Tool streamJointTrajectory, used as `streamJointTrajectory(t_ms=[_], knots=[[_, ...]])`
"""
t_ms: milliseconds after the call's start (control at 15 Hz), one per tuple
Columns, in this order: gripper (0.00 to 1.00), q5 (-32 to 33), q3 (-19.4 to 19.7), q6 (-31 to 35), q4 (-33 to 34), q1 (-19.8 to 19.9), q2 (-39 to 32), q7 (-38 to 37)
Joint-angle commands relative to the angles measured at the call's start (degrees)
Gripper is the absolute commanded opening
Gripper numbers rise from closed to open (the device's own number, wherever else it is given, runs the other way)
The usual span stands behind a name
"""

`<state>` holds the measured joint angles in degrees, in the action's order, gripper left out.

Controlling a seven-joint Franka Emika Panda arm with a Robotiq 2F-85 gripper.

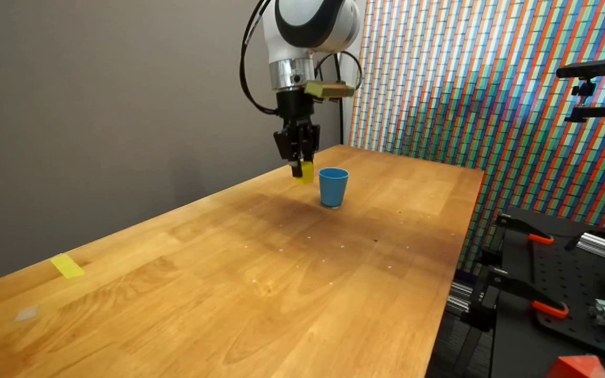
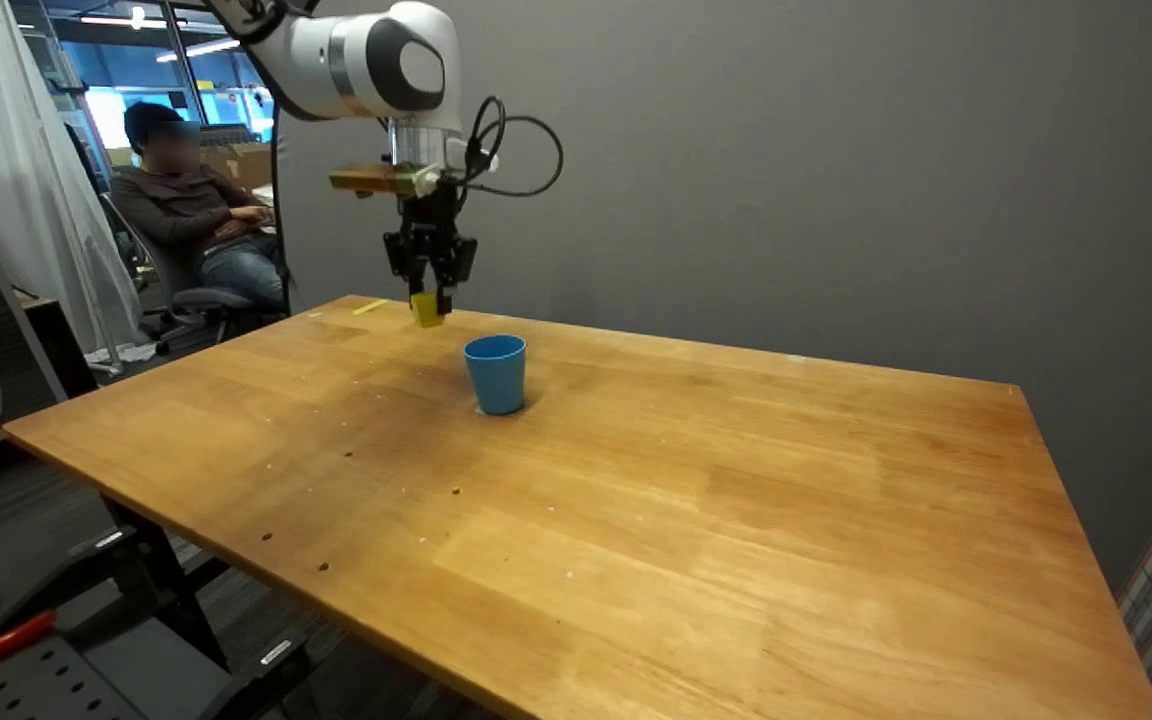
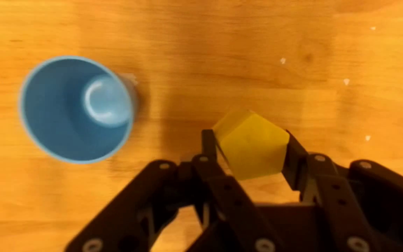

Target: Put the yellow block in the blue cup

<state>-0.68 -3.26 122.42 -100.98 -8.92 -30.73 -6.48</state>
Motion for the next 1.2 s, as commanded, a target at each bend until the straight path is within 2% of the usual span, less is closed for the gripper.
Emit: streamJointTrajectory(t_ms=[0,200,467,1133], knots=[[0.21,1.3,3.1,-0.7,-6.1,0.9,9.1,-6.6],[0.21,3.4,5.6,-0.5,-7.5,1.4,10.3,-12.2],[0.21,5.9,7.8,1.2,-8.3,1.5,8.0,-19.9],[0.21,5.5,8.3,3.8,-5.0,1.2,1.1,-23.1]])
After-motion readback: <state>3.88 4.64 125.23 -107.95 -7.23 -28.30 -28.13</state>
